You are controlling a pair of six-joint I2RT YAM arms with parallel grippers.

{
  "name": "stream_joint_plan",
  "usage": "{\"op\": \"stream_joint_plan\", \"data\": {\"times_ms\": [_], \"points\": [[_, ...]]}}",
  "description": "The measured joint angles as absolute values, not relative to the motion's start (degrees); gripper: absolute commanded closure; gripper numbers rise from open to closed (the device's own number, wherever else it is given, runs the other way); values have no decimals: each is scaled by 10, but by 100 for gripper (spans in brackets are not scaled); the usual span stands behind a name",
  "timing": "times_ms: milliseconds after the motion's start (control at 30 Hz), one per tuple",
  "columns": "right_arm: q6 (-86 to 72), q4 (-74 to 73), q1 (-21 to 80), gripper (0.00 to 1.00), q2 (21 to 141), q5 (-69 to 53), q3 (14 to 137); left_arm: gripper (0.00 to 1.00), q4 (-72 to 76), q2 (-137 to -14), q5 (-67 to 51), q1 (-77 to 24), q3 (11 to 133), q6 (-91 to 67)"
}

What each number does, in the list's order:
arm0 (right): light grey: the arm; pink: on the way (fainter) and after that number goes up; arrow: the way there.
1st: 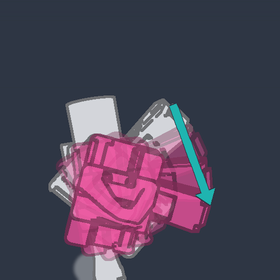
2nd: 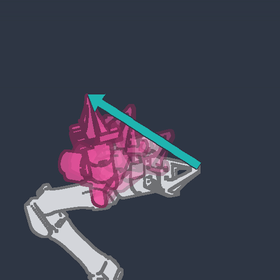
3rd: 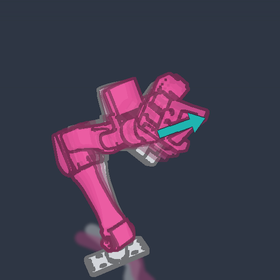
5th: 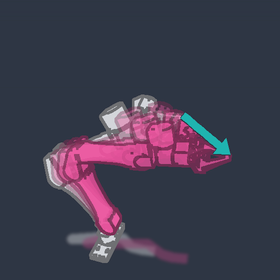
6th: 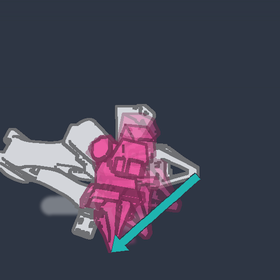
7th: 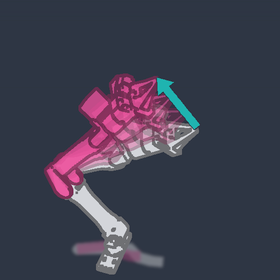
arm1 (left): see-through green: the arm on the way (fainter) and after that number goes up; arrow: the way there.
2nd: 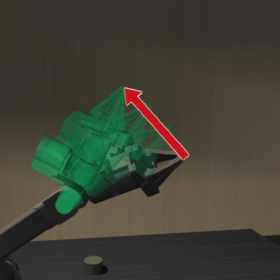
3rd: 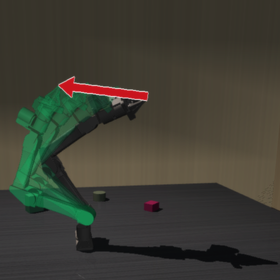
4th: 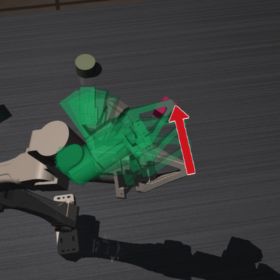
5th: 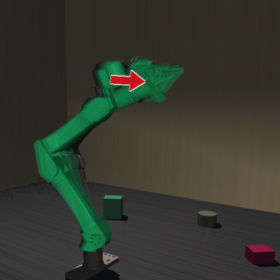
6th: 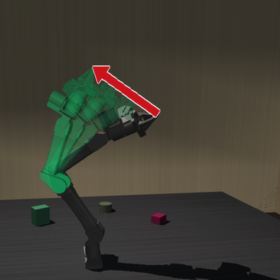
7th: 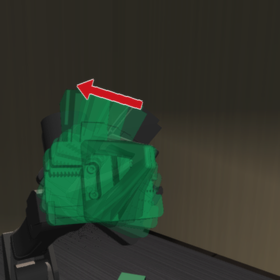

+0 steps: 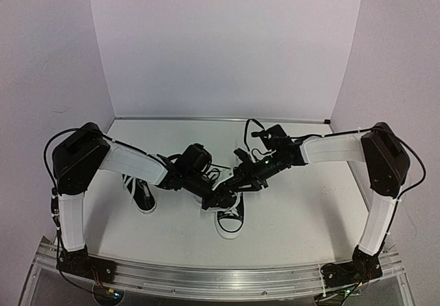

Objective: Tie the shoes

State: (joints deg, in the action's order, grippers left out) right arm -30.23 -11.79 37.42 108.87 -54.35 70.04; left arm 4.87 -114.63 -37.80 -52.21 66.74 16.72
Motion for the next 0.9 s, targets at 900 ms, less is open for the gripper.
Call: {"op": "stream_joint_plan", "data": {"times_ms": [900], "points": [[-352, -119, 343, 74, 931, -461, 492, 100, -43, -1201, -449, -536, 742, 162]]}}
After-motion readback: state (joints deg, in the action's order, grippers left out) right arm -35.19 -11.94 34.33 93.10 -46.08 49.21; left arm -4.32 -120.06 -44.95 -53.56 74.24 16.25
